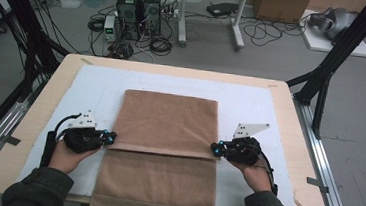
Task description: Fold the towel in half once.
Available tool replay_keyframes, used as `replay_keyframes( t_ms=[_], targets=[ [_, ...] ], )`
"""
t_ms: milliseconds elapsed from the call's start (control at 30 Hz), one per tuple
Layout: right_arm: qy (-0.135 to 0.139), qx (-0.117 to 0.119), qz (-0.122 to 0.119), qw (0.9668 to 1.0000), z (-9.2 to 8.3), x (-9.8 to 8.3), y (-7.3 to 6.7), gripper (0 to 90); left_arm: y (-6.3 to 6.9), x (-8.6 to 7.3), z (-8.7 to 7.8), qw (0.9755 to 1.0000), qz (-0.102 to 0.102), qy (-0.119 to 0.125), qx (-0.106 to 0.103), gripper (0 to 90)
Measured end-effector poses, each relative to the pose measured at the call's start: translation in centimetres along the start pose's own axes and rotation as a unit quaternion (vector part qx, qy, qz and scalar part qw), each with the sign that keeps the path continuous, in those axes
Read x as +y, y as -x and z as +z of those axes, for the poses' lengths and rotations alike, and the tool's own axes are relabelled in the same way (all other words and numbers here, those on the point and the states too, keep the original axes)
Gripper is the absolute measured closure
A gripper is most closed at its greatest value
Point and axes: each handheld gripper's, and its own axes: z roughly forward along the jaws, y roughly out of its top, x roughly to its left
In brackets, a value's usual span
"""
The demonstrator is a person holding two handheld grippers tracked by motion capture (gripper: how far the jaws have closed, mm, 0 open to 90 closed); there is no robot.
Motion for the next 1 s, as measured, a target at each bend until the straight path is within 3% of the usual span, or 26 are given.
replay_keyframes(
  t_ms=[267,433,500,567,600,633,700,767,833,1000],
  targets=[
    [0.003,0.008,-0.017,0.9998,-0.8,-0.6,-2.5,84.4,1.9,-1.2,-1.8,0.9998,0.018,0.005,-0.008,86.2],
    [0.003,0.026,-0.037,0.999,-1.6,-0.7,-4.8,84.6,3.5,-1.8,-3.9,0.9996,0.025,0.009,-0.009,86.5],
    [0.001,0.037,-0.047,0.9982,-2.1,-0.8,-5.9,84.4,4.4,-2.1,-5.2,0.9992,0.031,0.014,-0.02,86.5],
    [0.011,0.053,-0.052,0.9971,-2.5,-1.1,-6.6,77.8,4.7,-2.5,-5.9,0.9986,0.035,0.025,-0.031,85.0],
    [0.018,0.056,-0.052,0.9969,-2.6,-1.2,-6.6,71.5,4.7,-2.6,-5.9,0.9988,0.032,0.024,-0.028,79.4],
    [0.024,0.055,-0.049,0.997,-2.6,-1.3,-6.4,68.3,4.5,-2.6,-5.8,0.9991,0.032,0.02,-0.018,70.1],
    [0.022,0.057,-0.039,0.9974,-2.5,-1.3,-5.6,61.5,3.8,-2.5,-5.4,0.9993,0.025,0.019,-0.018,65.4],
    [0.011,0.037,-0.04,0.9985,-2.1,-1.0,-4.7,58.8,3.2,-2.1,-4.6,0.9991,0.034,0.022,-0.014,63.0],
    [-0.001,0.002,-0.04,0.9992,-1.5,-0.5,-3.6,54.9,2.5,-1.5,-3.5,0.9991,0.037,0.019,-0.006,59.3],
    [-0.01,-0.034,-0.021,0.9991,0.0,1.4,0.2,52.1,0.2,0.1,-0.4,0.9988,0.038,0.007,0.03,52.1]
  ],
)
